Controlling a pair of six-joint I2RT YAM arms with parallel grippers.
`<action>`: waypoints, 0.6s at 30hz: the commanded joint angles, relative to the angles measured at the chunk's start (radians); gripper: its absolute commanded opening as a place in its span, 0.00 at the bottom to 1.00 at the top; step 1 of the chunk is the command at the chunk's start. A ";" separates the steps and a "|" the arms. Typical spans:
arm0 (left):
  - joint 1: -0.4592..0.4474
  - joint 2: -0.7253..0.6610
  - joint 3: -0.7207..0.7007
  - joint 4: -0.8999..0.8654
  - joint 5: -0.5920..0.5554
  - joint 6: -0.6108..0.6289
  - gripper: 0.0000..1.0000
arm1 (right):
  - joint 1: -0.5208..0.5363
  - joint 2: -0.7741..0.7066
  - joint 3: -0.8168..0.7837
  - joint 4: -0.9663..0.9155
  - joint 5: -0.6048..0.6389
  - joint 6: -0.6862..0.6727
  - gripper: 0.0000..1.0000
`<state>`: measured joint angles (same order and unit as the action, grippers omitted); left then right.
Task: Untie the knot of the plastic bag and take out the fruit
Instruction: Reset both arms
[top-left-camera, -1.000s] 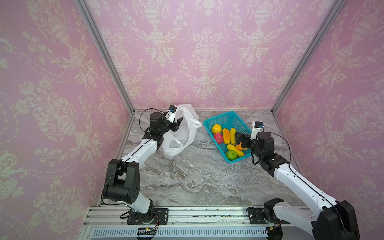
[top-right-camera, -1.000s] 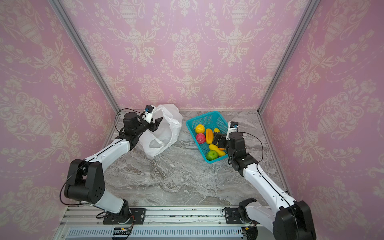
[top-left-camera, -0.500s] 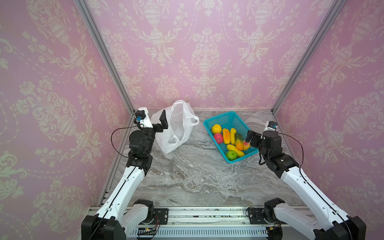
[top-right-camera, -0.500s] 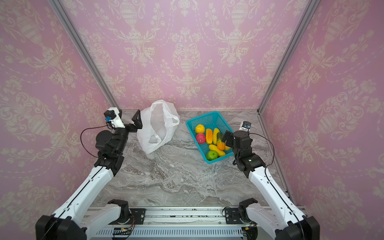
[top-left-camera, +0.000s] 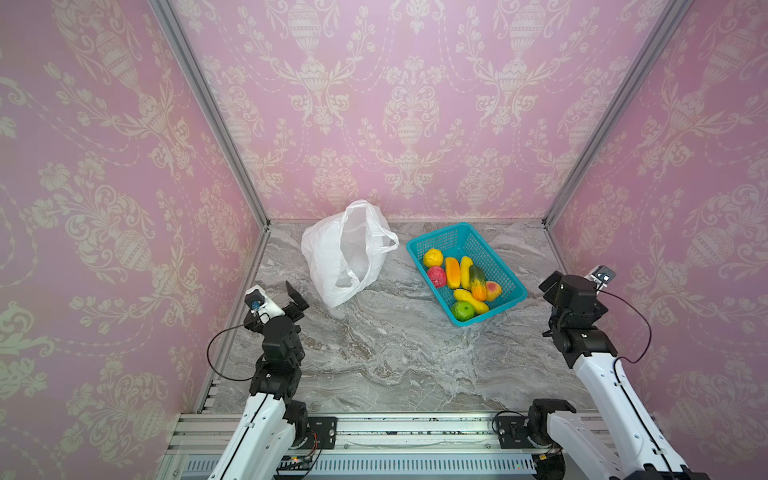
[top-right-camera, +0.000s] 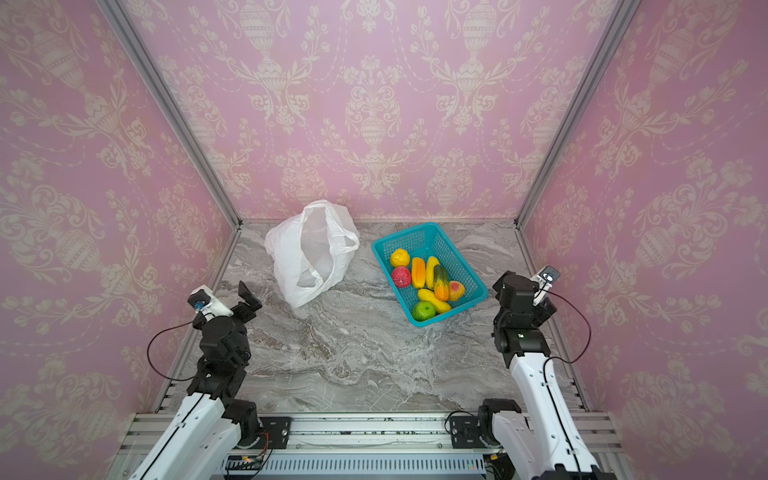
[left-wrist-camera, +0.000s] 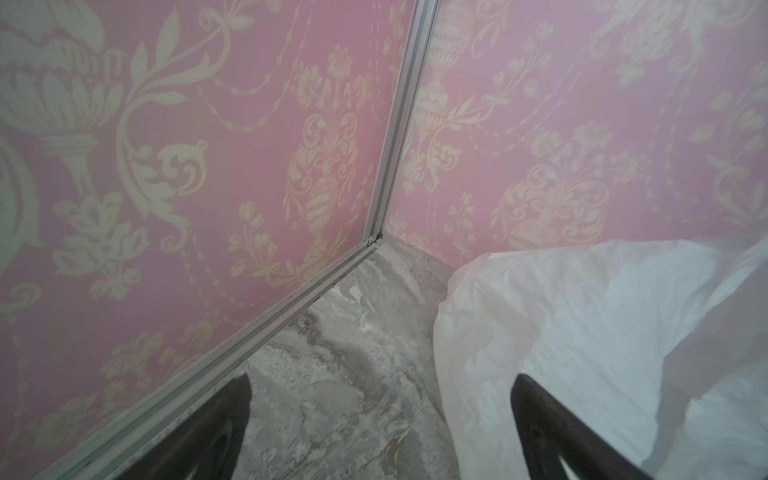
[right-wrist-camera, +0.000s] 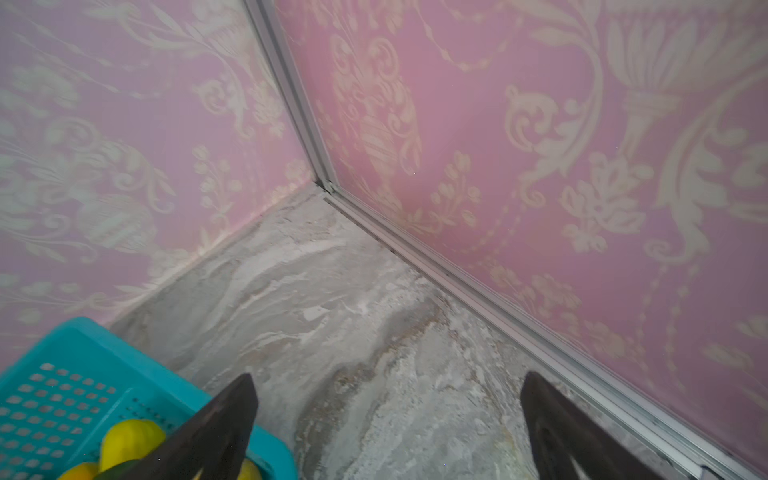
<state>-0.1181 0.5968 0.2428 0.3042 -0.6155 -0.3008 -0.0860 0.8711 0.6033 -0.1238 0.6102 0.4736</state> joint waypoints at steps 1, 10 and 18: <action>0.007 0.058 -0.111 0.008 -0.131 0.066 0.99 | -0.017 0.051 -0.123 0.085 0.045 0.053 1.00; 0.048 0.590 0.024 0.272 0.108 0.222 0.99 | -0.020 0.327 -0.306 0.645 -0.211 -0.079 1.00; 0.111 0.812 -0.024 0.738 0.251 0.249 0.99 | 0.037 0.500 -0.346 1.050 -0.324 -0.245 1.00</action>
<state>-0.0551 1.3621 0.2741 0.7616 -0.4534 -0.0746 -0.0933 1.3075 0.2581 0.6857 0.3504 0.3386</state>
